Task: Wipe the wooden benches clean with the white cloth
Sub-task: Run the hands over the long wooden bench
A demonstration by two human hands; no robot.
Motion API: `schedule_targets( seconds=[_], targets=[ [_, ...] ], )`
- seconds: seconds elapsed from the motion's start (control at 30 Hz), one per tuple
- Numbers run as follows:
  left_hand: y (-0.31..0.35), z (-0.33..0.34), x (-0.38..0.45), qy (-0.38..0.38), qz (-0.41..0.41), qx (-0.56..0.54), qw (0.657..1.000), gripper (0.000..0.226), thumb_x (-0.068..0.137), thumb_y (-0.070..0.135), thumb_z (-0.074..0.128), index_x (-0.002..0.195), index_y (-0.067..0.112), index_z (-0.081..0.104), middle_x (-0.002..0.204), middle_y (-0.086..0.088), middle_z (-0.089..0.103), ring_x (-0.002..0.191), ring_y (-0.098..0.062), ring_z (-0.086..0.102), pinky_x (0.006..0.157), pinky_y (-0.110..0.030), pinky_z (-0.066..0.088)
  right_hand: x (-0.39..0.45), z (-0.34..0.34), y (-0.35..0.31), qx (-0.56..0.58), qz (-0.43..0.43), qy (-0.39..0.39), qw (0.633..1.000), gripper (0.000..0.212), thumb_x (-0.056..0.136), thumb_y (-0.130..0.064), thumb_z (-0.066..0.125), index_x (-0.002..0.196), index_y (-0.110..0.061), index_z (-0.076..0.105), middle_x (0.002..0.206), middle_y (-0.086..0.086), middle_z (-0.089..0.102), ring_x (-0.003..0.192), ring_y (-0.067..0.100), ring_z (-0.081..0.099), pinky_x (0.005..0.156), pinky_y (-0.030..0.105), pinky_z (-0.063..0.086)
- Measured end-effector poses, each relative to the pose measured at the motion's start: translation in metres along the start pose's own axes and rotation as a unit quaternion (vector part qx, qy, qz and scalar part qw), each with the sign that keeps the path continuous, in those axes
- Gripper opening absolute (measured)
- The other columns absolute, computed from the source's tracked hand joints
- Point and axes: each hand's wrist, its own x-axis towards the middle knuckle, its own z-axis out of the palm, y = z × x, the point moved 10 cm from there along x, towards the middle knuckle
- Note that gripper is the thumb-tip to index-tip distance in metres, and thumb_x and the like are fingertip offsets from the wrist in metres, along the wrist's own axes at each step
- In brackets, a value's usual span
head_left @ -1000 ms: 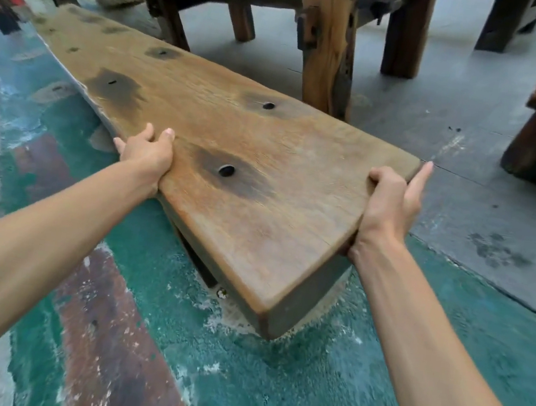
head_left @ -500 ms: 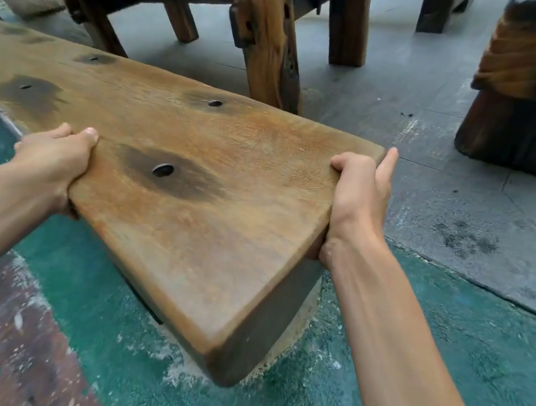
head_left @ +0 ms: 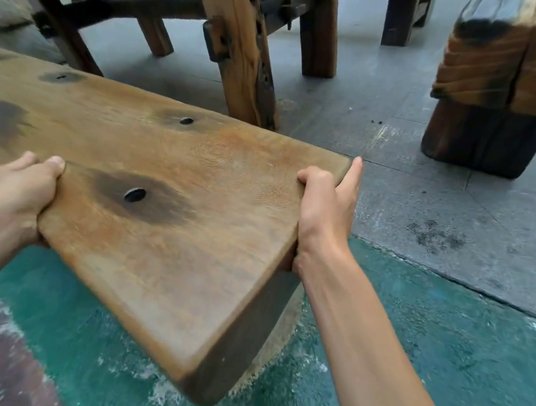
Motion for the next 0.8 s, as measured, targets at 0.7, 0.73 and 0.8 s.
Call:
schedule_targets(
  seconds=[0.7,0.73,0.8],
  targets=[
    [0.022,-0.026,-0.065,0.036,-0.018,0.134,0.990,0.055,0.086,0.053,0.059,0.137,0.034,0.058,0.160,-0.007,0.030,0.138,-0.038,0.042,0.093,-0.067,0.051,-0.012,0.005,-0.001,0.017,0.011,-0.020,1.000,0.112,0.063,-0.033,0.061,0.161,-0.043,0.009,0.169,-0.006,0.022,0.151,0.024,0.032,0.121,0.053,0.033],
    [0.021,-0.027,-0.065,0.038,-0.016,0.129,0.991,0.055,0.085,0.052,0.059,0.138,0.035,0.058,0.160,-0.007,0.032,0.137,-0.038,0.044,0.097,-0.065,0.050,-0.011,0.005,0.000,0.019,0.011,-0.021,1.000,0.111,0.063,-0.033,0.062,0.161,-0.043,0.009,0.169,-0.006,0.022,0.151,0.025,0.032,0.120,0.053,0.034],
    [0.024,-0.028,-0.066,0.034,-0.013,0.099,0.994,0.055,0.085,0.050,0.059,0.138,0.033,0.058,0.158,-0.006,0.036,0.133,-0.037,0.049,0.103,-0.059,0.048,-0.008,0.008,-0.001,0.028,0.014,-0.029,0.999,0.112,0.064,-0.034,0.063,0.161,-0.044,0.008,0.168,-0.006,0.022,0.150,0.026,0.034,0.119,0.054,0.035]
  ],
)
